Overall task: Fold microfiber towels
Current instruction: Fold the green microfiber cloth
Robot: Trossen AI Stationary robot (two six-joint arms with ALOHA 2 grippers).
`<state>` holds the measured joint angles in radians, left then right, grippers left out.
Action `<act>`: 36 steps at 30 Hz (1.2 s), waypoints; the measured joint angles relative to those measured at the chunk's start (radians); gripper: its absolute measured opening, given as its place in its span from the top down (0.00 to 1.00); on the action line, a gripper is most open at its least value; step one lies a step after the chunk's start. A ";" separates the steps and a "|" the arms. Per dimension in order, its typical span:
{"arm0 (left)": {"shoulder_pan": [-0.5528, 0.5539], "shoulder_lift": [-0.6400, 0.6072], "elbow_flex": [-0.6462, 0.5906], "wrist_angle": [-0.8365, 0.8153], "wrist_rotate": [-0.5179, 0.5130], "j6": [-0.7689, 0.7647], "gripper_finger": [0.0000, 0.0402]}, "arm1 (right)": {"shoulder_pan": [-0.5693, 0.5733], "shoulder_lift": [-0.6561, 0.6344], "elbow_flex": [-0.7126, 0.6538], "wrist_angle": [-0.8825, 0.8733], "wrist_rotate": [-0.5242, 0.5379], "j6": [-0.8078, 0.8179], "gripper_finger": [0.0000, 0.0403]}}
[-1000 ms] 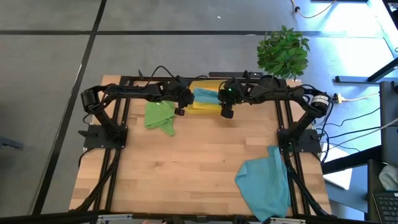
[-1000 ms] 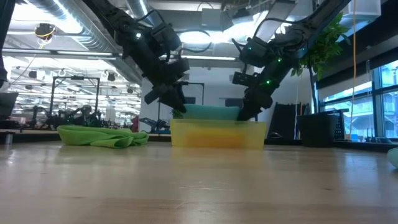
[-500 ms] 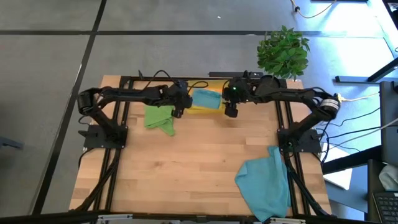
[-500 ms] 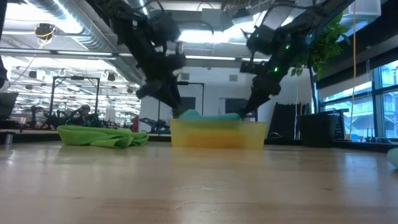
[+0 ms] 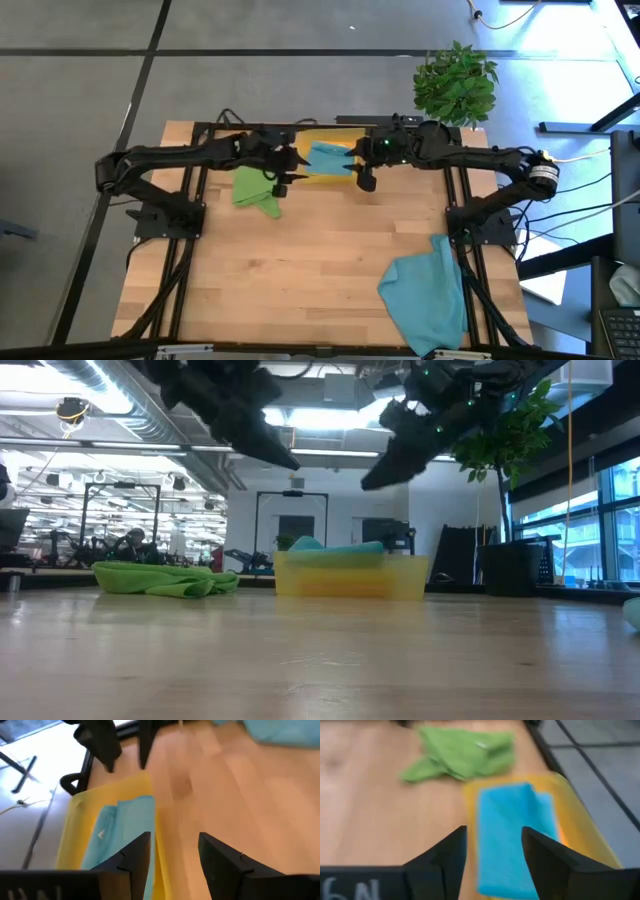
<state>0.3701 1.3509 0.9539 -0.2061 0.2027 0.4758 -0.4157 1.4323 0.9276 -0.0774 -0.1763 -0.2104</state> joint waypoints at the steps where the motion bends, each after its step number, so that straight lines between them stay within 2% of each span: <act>1: 0.008 -0.019 -0.028 0.032 0.013 -0.010 0.62 | 0.009 -0.001 0.000 0.014 -0.012 -0.004 0.56; 6: 0.072 -0.169 -0.204 0.229 0.039 -0.102 0.65 | 0.021 -0.012 -0.002 0.030 -0.049 -0.030 0.68; 10: 0.108 -0.308 -0.347 0.368 0.077 -0.206 0.66 | 0.034 -0.054 -0.060 0.054 -0.080 -0.029 0.77; 14: 0.109 -0.425 -0.462 0.465 0.071 -0.314 0.66 | 0.061 -0.172 -0.219 0.185 -0.026 -0.018 0.84; 17: 0.100 -0.475 -0.531 0.528 0.069 -0.398 0.66 | 0.070 -0.282 -0.368 0.360 -0.020 0.028 0.89; 20: 0.082 -0.492 -0.594 0.621 0.049 -0.434 0.66 | 0.074 -0.383 -0.490 0.488 -0.018 0.051 0.92; 23: 0.064 -0.487 -0.649 0.733 -0.013 -0.441 0.66 | 0.074 -0.456 -0.567 0.571 0.001 0.049 0.94; 26: 0.045 -0.476 -0.684 0.794 -0.071 -0.455 0.66 | 0.073 -0.504 -0.588 0.592 0.012 0.049 0.95; 36: -0.008 -0.464 -0.716 0.886 -0.116 -0.499 0.66 | 0.073 -0.513 -0.577 0.574 0.018 0.020 0.96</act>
<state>0.3618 0.8871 0.2382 0.6798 0.0870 -0.0235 -0.3428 0.9195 0.3507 0.4971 -0.1583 -0.1908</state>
